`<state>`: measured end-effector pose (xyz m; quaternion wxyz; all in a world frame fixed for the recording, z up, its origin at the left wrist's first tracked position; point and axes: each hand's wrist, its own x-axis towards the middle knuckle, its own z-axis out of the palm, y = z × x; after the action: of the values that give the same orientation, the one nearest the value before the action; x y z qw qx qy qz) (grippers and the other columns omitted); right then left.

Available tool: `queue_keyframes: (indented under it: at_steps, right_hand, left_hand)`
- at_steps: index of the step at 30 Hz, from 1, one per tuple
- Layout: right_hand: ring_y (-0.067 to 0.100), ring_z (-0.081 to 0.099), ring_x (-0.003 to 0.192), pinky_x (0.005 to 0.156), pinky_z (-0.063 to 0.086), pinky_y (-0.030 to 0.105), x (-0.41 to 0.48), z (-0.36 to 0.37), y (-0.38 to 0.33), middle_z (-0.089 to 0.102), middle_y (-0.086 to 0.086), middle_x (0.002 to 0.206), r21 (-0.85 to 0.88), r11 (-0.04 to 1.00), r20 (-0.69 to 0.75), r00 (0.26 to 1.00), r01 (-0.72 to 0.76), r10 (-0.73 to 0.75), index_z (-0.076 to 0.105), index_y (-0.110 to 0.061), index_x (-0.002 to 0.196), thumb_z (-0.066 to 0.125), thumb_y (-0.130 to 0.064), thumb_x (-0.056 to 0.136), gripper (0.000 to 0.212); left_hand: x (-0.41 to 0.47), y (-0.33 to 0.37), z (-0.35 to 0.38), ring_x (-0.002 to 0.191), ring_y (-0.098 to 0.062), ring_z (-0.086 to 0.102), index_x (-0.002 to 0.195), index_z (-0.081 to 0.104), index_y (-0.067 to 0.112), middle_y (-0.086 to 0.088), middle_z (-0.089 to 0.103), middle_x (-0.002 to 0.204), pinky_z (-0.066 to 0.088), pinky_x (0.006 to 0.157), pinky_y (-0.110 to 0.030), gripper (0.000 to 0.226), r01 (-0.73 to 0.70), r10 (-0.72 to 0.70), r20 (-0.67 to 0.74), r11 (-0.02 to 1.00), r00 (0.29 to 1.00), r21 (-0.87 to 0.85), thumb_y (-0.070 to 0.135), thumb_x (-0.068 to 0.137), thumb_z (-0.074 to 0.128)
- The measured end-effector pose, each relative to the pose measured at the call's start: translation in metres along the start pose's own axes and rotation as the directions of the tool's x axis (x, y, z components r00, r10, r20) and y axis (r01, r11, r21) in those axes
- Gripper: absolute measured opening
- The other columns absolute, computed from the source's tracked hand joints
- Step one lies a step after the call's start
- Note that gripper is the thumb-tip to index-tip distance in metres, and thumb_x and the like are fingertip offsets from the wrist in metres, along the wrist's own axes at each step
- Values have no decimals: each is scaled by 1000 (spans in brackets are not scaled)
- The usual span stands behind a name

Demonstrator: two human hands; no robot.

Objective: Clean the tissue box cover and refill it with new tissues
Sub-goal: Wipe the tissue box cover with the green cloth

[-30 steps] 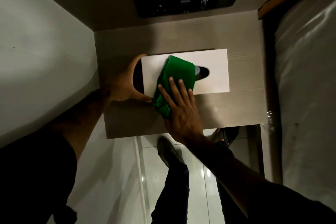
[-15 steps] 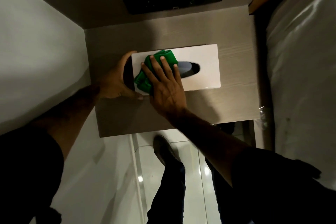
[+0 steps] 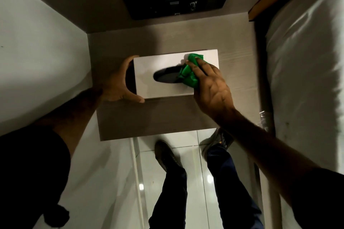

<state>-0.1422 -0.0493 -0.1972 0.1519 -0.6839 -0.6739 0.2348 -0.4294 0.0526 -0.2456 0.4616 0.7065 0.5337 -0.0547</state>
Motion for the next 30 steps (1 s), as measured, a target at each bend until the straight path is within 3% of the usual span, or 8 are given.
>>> queue_keyframes:
  at_steps: [5, 10, 13, 19, 23, 27, 30]
  right_hand:
    - [38, 41, 137, 114, 35, 47, -25, -3, -1, 39, 12, 157, 10, 999, 123, 991, 43, -44, 50, -14, 144, 50, -3, 84, 61]
    - [36, 43, 136, 113, 38, 46, -39, -10, 4, 40, 9, 156, 3, 998, 158, 985, 64, -63, 55, -13, 140, 50, 2, 80, 62]
    - [36, 42, 138, 114, 39, 43, -46, -14, 9, 39, 8, 157, -35, 996, 207, 975, 84, -75, 56, -15, 140, 45, -2, 82, 60]
    - [36, 35, 144, 116, 36, 44, -72, -24, 25, 33, 4, 160, -144, 971, 344, 929, 192, -133, 52, -21, 143, 54, 2, 74, 73]
    - [32, 26, 149, 113, 40, 47, -102, -36, 40, 24, -2, 163, -86, 988, 384, 919, 128, -86, 46, -27, 147, 69, 1, 73, 82]
    - [31, 24, 150, 113, 40, 48, -125, -47, 52, 23, 1, 164, 13, 998, 362, 930, 56, -57, 44, -28, 148, 69, 5, 74, 85]
    - [17, 32, 146, 101, 52, 29, -133, -60, 58, 19, -6, 166, 155, 988, 276, 960, -3, -41, 42, -36, 148, 58, 8, 79, 83]
  left_hand:
    - [0, -1, 0, 136, -29, 32, 149, 5, 33, -4, 30, 151, 33, 108, -54, 137, -18, 17, -13, 1000, 1000, -18, 43, 44, 92]
    - [2, -2, -1, 137, -30, 30, 149, 2, 35, -4, 27, 153, 31, 108, -53, 140, -5, 6, -5, 1000, 1000, 0, 40, 43, 94]
    - [1, -2, -1, 137, -28, 30, 149, 3, 33, -4, 27, 153, 31, 108, -50, 141, -17, 16, -6, 1000, 1000, -17, 44, 41, 92]
    - [0, 0, -3, 138, -29, 30, 150, 4, 30, -5, 27, 153, 31, 110, -55, 139, -34, 34, -7, 999, 999, -6, 42, 43, 92]
    - [-1, 3, -2, 138, -32, 29, 150, 4, 33, -5, 27, 154, 31, 110, -55, 138, -24, 25, -21, 999, 999, 35, 45, 43, 91]
    - [-6, 3, -3, 144, -31, 20, 151, 0, 34, -4, 18, 159, 25, 113, -57, 141, 15, -9, -51, 993, 999, 121, 60, 42, 86]
    - [-14, 6, -1, 145, -31, 17, 152, 1, 33, -3, 15, 160, 24, 113, -57, 140, 81, -73, -77, 991, 994, 109, 59, 44, 86]
